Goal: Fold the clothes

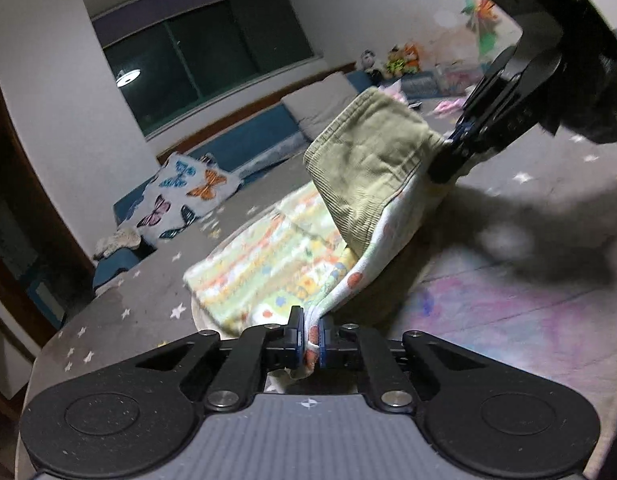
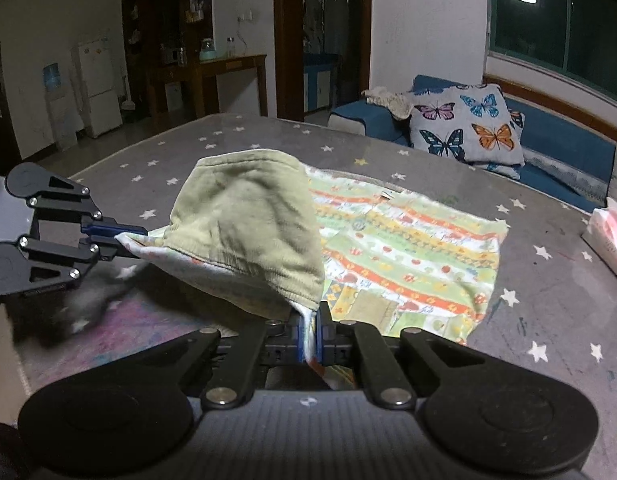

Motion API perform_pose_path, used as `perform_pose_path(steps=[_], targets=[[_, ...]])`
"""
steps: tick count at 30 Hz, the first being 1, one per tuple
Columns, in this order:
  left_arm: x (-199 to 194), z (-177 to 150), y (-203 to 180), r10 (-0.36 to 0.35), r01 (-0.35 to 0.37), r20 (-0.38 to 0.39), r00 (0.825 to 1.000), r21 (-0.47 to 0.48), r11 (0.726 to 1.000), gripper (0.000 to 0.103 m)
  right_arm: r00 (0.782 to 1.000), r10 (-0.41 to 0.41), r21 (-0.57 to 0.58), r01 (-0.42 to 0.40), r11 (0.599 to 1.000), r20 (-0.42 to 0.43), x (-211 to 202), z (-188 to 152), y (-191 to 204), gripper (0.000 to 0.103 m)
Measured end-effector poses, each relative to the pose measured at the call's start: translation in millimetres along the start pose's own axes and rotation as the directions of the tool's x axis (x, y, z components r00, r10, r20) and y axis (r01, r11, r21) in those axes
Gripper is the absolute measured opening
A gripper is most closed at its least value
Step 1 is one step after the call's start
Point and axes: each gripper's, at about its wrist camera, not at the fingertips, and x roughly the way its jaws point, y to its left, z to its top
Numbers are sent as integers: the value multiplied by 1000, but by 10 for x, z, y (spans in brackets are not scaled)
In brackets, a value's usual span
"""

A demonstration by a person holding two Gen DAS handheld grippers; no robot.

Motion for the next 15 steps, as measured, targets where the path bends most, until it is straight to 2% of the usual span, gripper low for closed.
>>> perform_pose_path(steps=[3, 8, 12, 15], targets=[[-345, 64, -34, -49, 49, 15, 999, -11, 999, 8, 1000, 32, 5, -32, 999, -1, -307, -65, 93, 5], [-778, 181, -52, -70, 70, 56, 996, -1, 998, 8, 998, 64, -48, -63, 997, 16, -767, -64, 297, 5], [-633, 289, 126, -44, 47, 66, 997, -51, 998, 8, 998, 50, -95, -47, 994, 26, -789, 91, 318, 4], [-340, 371, 320, -28, 33, 48, 998, -107, 994, 8, 999, 38, -81, -36, 996, 27, -580, 283, 204, 4]])
